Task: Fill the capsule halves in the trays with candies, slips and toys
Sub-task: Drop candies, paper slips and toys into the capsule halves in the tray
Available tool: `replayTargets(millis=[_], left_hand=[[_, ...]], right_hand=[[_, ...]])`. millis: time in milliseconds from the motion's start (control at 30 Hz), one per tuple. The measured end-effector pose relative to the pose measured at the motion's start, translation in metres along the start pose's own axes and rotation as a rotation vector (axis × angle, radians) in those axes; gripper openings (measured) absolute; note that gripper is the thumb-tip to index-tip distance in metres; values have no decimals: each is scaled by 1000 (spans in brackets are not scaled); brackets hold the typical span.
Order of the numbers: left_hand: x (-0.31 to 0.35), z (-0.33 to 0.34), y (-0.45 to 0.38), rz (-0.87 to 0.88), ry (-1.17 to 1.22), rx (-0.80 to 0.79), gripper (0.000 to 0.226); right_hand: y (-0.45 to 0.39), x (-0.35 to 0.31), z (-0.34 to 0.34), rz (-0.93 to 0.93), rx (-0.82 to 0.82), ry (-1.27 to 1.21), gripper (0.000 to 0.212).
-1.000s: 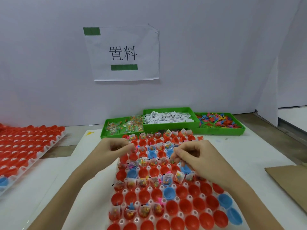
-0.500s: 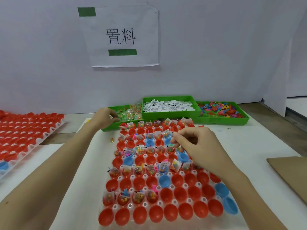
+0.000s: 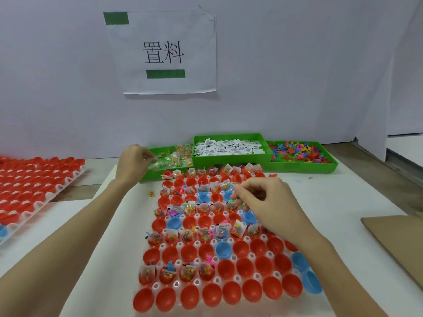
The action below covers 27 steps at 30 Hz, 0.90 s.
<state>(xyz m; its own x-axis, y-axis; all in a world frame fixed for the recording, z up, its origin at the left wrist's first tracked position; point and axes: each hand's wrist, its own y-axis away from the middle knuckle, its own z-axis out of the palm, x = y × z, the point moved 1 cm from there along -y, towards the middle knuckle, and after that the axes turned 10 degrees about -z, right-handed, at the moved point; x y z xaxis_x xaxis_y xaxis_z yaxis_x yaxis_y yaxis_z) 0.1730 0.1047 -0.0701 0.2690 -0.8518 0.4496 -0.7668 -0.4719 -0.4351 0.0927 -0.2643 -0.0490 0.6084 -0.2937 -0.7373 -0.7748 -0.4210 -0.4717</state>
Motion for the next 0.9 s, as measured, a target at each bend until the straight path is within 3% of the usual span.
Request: replayTargets(millis=[133, 267, 467, 600, 800, 900], left_hand=[[11, -20, 34, -61, 230, 112, 15], [24, -39, 95, -65, 491, -15, 20], [33, -60, 154, -29, 763, -164, 7], [29, -71, 162, 12, 811, -183, 4], [28, -76, 170, 26, 842, -168, 1], [31, -76, 174, 67, 836, -158, 4]], right_hand=[[-1, 2, -1, 10, -4, 14, 24], [-2, 3, -4, 9, 20, 25, 24], [-5, 5, -3, 15, 50, 40, 20], [-27, 6, 4, -18, 59, 127, 10], [-118, 24, 25, -78, -21, 389, 21], [-160, 38, 37, -70, -153, 528, 30]])
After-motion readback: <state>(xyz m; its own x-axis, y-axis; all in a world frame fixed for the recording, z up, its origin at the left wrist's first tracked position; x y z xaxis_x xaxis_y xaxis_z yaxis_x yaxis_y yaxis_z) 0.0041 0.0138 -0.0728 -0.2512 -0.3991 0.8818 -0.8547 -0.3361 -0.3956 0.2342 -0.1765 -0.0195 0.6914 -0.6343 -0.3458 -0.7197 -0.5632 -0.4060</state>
